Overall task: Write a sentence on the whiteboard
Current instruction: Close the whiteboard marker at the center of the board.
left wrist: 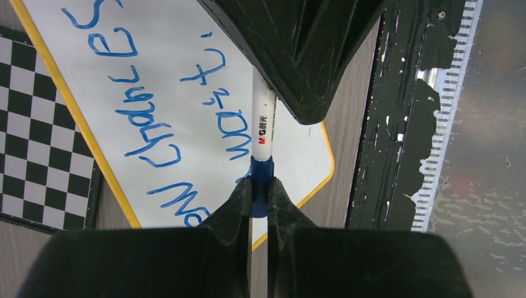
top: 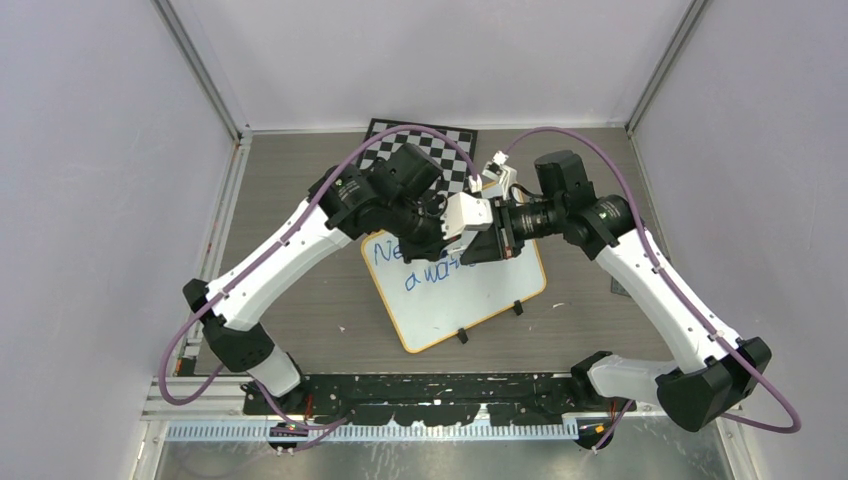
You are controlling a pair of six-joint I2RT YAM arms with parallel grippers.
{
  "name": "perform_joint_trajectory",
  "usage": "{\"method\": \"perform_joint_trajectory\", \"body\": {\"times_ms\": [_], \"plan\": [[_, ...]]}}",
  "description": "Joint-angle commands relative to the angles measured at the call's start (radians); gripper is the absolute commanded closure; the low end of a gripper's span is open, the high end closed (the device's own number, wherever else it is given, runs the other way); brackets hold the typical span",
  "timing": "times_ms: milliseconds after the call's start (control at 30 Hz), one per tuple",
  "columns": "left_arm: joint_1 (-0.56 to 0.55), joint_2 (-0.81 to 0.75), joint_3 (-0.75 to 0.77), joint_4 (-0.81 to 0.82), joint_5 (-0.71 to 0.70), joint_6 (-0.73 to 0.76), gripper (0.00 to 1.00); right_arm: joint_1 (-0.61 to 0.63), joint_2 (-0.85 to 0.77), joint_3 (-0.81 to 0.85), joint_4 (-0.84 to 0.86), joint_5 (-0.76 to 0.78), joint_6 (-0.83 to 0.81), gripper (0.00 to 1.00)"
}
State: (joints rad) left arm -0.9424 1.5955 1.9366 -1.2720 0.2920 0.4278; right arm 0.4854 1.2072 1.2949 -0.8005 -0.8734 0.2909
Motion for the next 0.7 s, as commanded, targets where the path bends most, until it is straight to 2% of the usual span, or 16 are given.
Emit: {"method": "perform_joint_trajectory", "body": {"times_ms": [0, 333, 533, 667], "plan": [[-0.013, 0.008, 0.066, 0.06, 0.049, -0.034, 1.0, 0.008, 0.02, -0.023, 0.119, -0.024, 0.017, 1.0], [-0.05, 0.019, 0.088, 0.06, 0.004, -0.008, 1.0, 0.02, 0.042, -0.05, 0.182, -0.059, 0.038, 1.0], [-0.029, -0.015, 0.099, 0.033, 0.002, 0.012, 0.8, 0.001, 0.036, -0.028, 0.184, -0.077, 0.051, 1.0], [0.044, -0.048, 0.121, 0.017, 0.086, 0.001, 0.55, -0.027, 0.037, 0.007, 0.187, -0.087, 0.062, 1.0]]}}
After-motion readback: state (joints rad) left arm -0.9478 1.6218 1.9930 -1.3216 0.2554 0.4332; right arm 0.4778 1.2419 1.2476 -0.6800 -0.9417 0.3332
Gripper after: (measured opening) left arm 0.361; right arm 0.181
